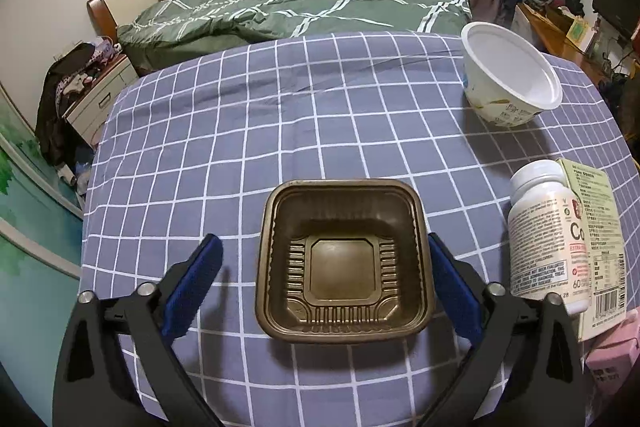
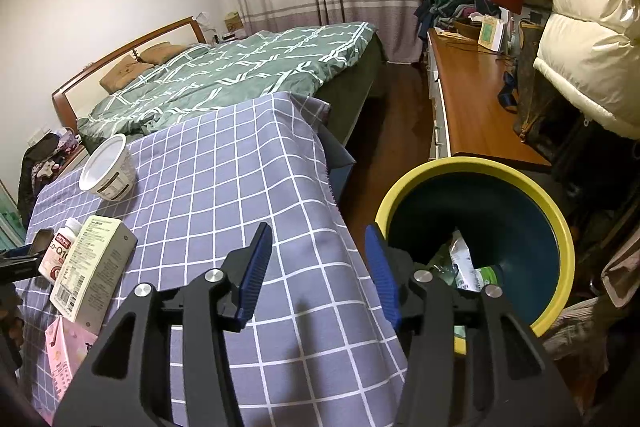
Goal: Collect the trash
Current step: 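Grasp the brown plastic tray with the left tool, then carry the brown tray over the yellow bin and open the left tool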
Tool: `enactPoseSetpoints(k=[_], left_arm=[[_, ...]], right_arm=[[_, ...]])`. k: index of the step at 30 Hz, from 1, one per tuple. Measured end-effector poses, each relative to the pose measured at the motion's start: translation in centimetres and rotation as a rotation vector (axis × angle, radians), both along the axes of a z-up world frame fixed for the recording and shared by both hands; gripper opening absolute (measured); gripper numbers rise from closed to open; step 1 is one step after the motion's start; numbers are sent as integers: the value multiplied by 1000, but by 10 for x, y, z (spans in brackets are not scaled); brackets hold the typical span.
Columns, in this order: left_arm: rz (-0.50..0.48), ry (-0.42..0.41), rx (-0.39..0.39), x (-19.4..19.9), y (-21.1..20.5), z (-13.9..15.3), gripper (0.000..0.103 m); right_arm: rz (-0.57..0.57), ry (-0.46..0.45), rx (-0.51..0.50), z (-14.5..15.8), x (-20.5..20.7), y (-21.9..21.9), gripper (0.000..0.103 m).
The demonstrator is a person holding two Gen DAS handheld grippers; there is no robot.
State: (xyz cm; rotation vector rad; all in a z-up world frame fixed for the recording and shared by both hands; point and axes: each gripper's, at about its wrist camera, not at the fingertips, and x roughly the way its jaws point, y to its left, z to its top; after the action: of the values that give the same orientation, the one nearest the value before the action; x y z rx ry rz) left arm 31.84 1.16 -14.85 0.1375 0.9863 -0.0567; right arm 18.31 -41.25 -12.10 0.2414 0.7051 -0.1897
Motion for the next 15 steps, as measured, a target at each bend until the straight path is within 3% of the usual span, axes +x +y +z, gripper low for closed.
enactPoseSetpoints(k=[3,9,15], left_arm=[[-7,13,-46,-1,5,0,69],[-27,-15,-63,-11,4,14,68],[-61,-102,-64,-37,-10,60,68]], right_arm=[[-1,0,1,0,0,1,46],[-2,1,2,0,0,0,47],[-19,4,-6,0,-1,-1,47]])
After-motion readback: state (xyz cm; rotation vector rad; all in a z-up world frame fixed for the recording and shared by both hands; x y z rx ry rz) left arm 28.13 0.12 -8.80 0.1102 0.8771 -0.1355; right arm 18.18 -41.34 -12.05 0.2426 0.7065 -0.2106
